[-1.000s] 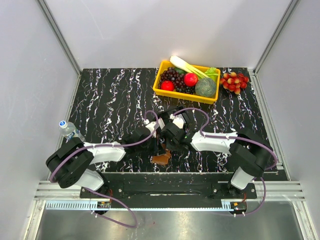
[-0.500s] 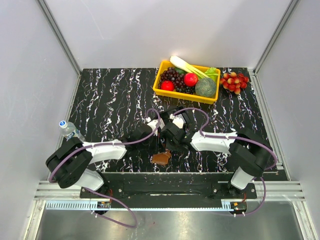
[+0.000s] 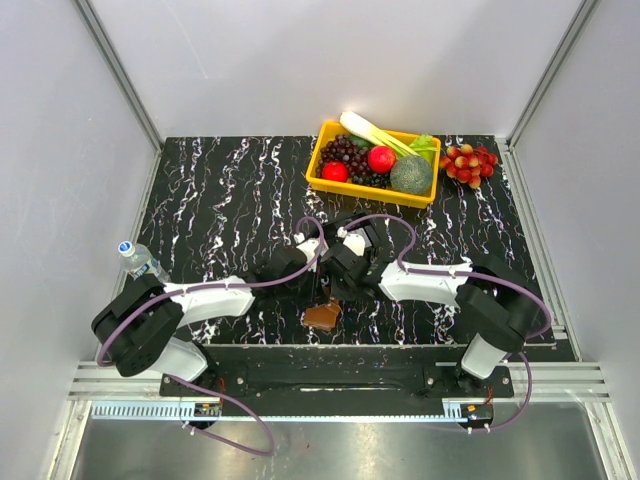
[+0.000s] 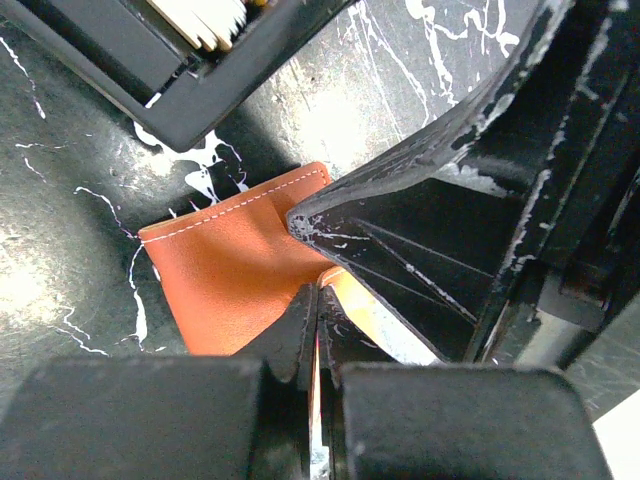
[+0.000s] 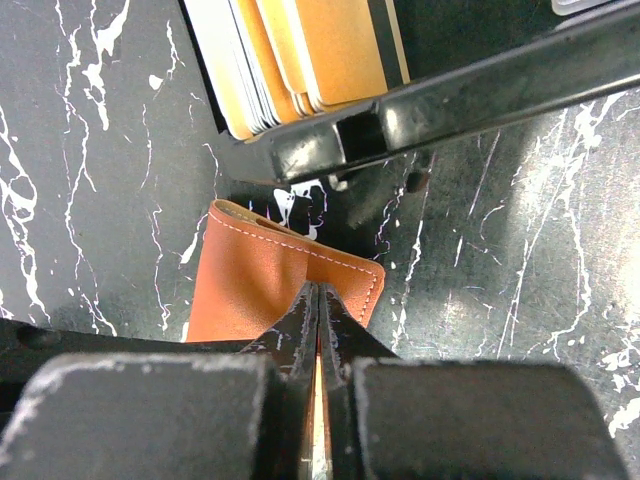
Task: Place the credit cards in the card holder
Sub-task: Close the card holder at the center of the board.
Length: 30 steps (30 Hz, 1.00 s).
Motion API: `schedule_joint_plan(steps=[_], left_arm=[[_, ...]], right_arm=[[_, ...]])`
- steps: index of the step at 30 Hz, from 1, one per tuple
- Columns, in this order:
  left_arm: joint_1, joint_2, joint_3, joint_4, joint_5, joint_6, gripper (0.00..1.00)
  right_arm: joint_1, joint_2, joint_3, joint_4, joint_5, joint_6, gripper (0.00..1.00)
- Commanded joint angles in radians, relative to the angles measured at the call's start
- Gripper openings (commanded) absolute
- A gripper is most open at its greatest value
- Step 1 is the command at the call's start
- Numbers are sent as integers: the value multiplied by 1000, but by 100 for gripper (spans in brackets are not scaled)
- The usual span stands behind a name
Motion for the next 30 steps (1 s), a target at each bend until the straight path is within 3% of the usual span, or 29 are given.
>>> schedule_joint_plan(steps=[1, 15, 30], left_arm=[[8, 2, 42, -16, -38, 38, 0], [10, 52, 16, -10, -75, 42, 0], [10, -29, -6, -8, -36, 24, 0]], right_arm=[[15, 78, -22, -84, -16, -11, 4], [15, 38, -16, -95, 4, -15, 5], [15, 55, -10, -104, 16, -15, 6]])
